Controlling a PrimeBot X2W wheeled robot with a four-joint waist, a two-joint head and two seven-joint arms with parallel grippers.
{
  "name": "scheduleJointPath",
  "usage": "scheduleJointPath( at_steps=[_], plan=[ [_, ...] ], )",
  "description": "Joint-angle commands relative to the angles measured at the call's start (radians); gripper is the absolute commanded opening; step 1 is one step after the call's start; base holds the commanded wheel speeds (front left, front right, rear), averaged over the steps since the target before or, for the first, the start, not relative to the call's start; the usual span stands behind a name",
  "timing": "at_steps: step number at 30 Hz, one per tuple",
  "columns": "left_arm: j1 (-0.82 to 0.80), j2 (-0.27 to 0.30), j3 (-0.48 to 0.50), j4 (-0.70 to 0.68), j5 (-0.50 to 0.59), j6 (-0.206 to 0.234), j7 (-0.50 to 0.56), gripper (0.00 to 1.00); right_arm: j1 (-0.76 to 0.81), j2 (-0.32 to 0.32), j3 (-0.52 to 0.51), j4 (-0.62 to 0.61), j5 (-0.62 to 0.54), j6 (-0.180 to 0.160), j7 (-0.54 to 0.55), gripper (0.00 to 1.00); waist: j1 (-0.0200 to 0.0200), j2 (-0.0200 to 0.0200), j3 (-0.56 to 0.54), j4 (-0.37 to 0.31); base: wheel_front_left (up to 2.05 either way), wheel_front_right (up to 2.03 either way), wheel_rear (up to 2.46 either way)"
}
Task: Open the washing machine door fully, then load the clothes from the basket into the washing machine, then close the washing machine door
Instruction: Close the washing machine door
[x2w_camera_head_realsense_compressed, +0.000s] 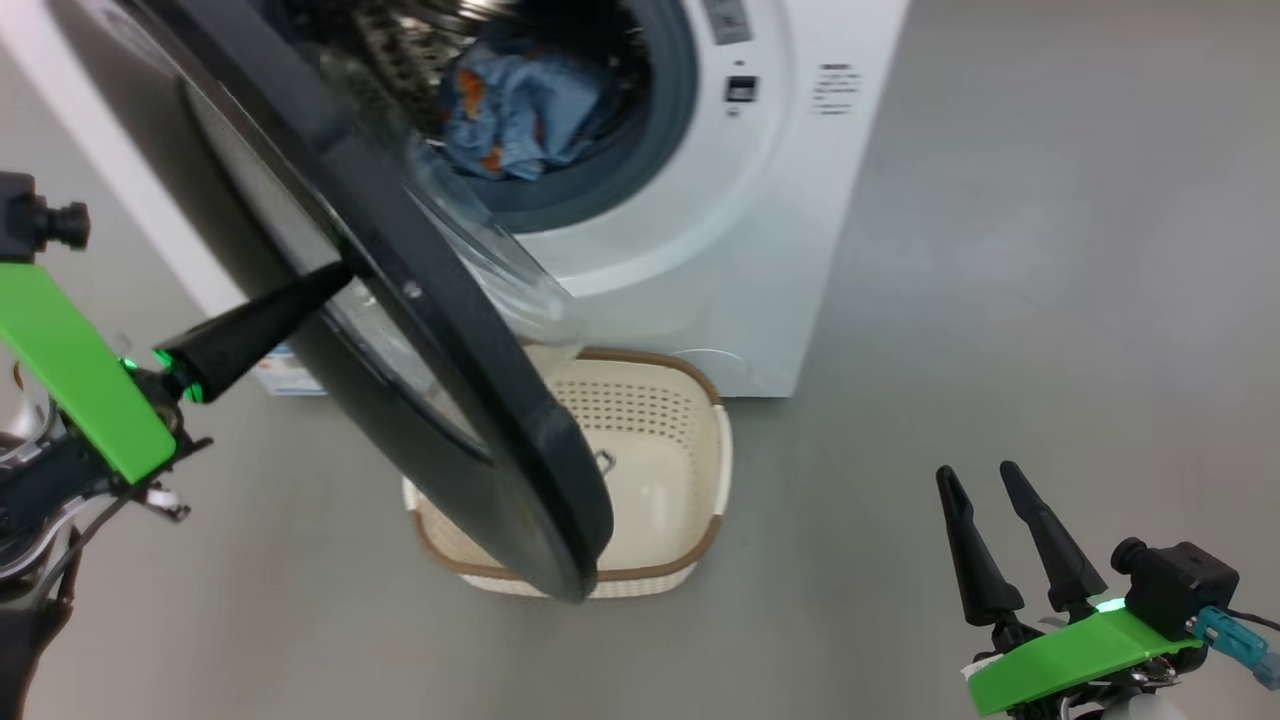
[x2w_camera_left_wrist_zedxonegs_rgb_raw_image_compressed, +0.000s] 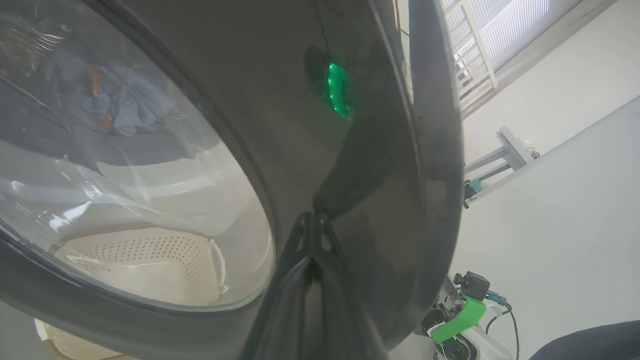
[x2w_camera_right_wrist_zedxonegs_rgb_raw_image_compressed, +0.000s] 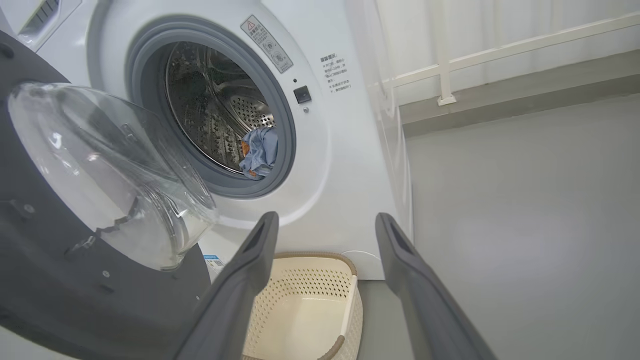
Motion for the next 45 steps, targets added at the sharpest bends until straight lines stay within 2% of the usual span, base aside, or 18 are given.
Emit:
scheduleJointPath(
  at_steps=[1,13,23,28,36,45],
  plan=[
    [-0.065,0.039,0.04,-0.013,0.013,-0.007,-0.022,0.0,-0.009,-0.001,0.013,-0.028,-0.011,0.008,-0.008,1.0,0.0,0.0,0.016,-0.07,0.0,0.0,0.0],
    [-0.15,0.041,0.015,0.075,0.063,-0.007,-0.179,0.0,-0.022,0.025,0.009,-0.035,-0.013,0.008,-0.008,1.0,0.0,0.0,0.061,-0.176,0.0,0.0,0.0],
    [-0.215,0.036,-0.037,0.168,0.074,-0.007,-0.318,0.0,-0.038,0.038,0.005,-0.034,-0.014,0.008,-0.008,1.0,0.0,0.0,0.072,-0.219,0.0,0.0,0.0],
    [-0.204,0.052,-0.067,0.175,0.046,-0.007,-0.34,0.0,-0.03,0.039,-0.004,-0.032,-0.016,0.008,-0.008,1.0,0.0,0.0,0.06,-0.211,0.0,0.0,0.0],
    [-0.12,0.09,-0.101,0.156,0.002,-0.007,-0.369,0.0,-0.013,0.035,-0.004,-0.027,-0.012,0.008,-0.008,1.0,0.0,0.0,0.027,-0.149,0.0,0.0,0.0],
    [0.003,0.092,-0.108,0.146,-0.026,-0.007,-0.435,0.0,0.002,0.026,-0.003,-0.024,-0.009,0.008,-0.008,1.0,0.0,0.0,-0.007,-0.095,0.0,0.0,0.0]
  ],
)
